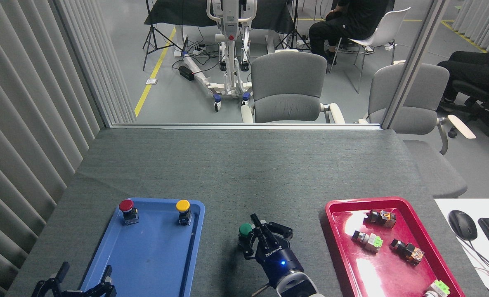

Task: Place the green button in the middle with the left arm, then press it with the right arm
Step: 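Move the right gripper over the green button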

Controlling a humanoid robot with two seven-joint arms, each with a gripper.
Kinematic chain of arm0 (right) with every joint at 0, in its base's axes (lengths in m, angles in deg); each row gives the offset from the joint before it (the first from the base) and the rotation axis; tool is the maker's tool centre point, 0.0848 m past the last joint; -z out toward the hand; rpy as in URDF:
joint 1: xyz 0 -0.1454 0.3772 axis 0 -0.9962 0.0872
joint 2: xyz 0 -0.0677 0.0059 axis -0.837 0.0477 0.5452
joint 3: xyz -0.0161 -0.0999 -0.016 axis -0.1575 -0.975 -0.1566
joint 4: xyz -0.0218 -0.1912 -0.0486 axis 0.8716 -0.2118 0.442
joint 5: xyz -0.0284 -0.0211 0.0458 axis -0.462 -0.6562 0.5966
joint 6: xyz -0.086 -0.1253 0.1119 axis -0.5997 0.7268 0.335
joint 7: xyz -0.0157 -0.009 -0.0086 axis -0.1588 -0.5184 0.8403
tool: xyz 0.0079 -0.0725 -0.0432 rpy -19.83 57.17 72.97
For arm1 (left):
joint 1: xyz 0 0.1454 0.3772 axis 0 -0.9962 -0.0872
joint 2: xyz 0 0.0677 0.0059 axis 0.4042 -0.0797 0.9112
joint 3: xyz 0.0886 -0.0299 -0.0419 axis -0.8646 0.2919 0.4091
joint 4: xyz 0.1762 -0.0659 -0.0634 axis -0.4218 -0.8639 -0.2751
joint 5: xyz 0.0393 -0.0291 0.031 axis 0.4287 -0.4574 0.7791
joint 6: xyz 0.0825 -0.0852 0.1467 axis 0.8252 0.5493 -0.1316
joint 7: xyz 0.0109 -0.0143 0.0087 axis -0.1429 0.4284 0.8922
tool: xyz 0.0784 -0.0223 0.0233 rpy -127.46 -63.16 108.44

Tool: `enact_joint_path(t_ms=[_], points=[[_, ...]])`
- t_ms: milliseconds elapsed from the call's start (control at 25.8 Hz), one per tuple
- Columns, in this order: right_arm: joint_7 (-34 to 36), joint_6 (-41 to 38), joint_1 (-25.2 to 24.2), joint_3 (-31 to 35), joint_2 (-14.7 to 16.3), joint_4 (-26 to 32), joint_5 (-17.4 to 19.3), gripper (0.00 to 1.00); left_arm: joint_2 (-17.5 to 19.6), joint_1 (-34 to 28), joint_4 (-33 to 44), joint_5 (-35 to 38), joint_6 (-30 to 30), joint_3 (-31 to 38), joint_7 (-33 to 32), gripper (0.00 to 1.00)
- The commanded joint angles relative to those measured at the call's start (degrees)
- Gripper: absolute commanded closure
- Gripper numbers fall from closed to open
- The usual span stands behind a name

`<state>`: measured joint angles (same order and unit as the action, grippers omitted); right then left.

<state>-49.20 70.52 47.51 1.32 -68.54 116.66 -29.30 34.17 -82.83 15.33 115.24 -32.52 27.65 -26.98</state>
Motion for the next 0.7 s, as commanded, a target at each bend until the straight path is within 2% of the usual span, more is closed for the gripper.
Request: enact_joint_path(t_ms=[0,310,465,659], points=[[0.0,0.8,1.3,-1.3,-1.7,-2.4,1.4,0.95,0.5,-0.3,0.0,-0.1,0.0,0.2,0.0,0.01],[-0.3,2.4,2.5,-2.3,-2.8,-5.3,2.1,0.92,1.3,-0.2,-0.4,-4.8,-1.4,-0.1,0.7,0.01],[-1.8,2.6,3.2,-2.4,-2.7,-6.7,10.7,0.9,1.3,-0.2,-0.4,-4.8,-1.4,-0.1,0.7,0.01],[-1.7,2.5,3.7,-3.6,-2.8,-7.4,10.8,0.9,1.3,-0.1,-1.1,-4.8,-1.4,-0.1,0.7,0.01]])
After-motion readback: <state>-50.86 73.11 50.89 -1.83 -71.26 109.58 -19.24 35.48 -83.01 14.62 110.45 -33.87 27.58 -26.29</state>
